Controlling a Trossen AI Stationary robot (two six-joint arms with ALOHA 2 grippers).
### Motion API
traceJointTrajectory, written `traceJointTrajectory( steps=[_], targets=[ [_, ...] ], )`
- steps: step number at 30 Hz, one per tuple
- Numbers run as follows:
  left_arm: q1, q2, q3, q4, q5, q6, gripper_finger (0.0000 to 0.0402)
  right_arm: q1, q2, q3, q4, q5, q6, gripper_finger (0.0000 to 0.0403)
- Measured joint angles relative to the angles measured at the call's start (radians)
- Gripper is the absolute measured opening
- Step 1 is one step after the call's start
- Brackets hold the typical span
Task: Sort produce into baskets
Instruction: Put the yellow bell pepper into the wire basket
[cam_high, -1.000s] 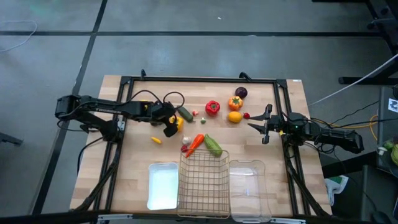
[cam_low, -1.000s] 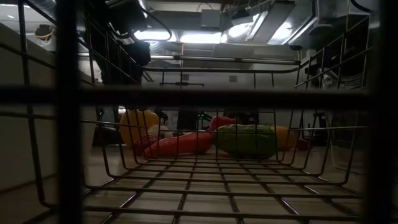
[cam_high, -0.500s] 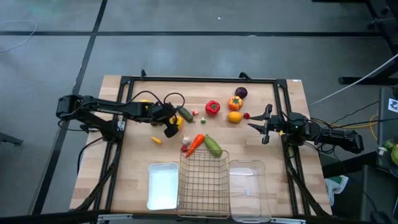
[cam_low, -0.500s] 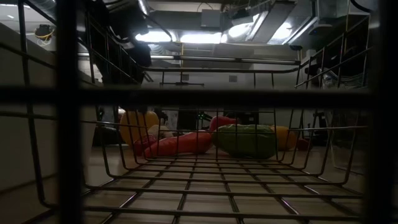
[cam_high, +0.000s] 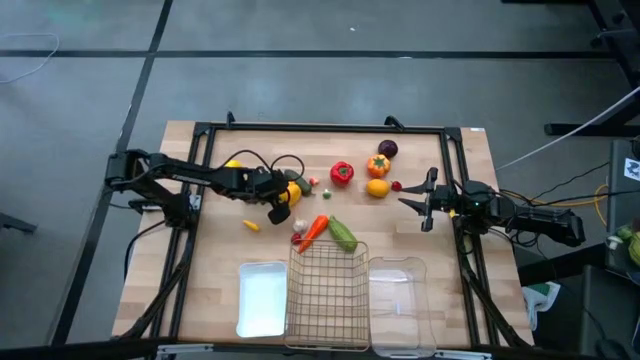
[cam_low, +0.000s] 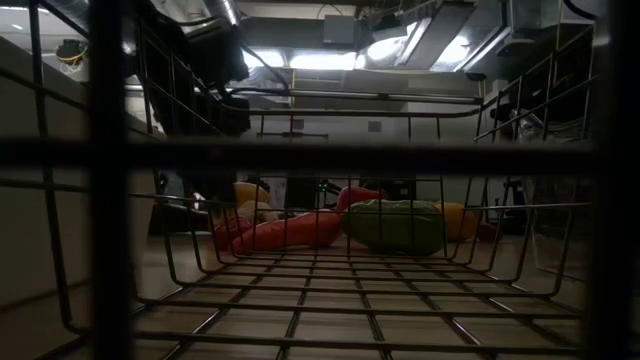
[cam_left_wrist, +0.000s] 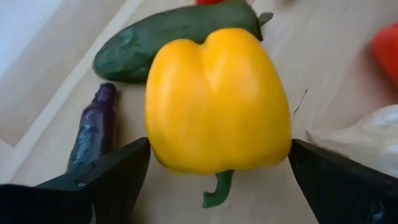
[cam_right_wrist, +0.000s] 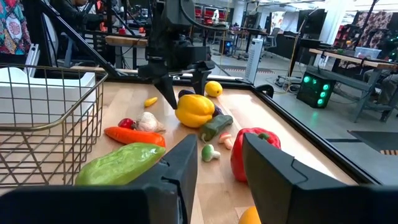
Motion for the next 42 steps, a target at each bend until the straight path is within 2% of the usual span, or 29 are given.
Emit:
traceJointTrajectory(
  steps=[22,30,38,42],
  targets=[
    [0.068,0.004,0.0,0.097,0.001,0.076,0.0379,0.0,0.0,0.0,0.0,-0.001,0.0,0.0127],
    [0.069,0.065,0.003,0.113,0.006,0.075,0.0377,0.0,0.0,0.0,0.0,-0.001,0.0,0.0127],
    [0.069,0.058,0.002,0.118,0.017,0.082,0.0333,0.0,0.0,0.0,0.0,-0.001,0.0,0.0127],
    [0.069,0.053,0.007,0.106,0.025,0.083,0.0327,0.0,0.0,0.0,0.0,-0.001,0.0,0.0127]
  ],
)
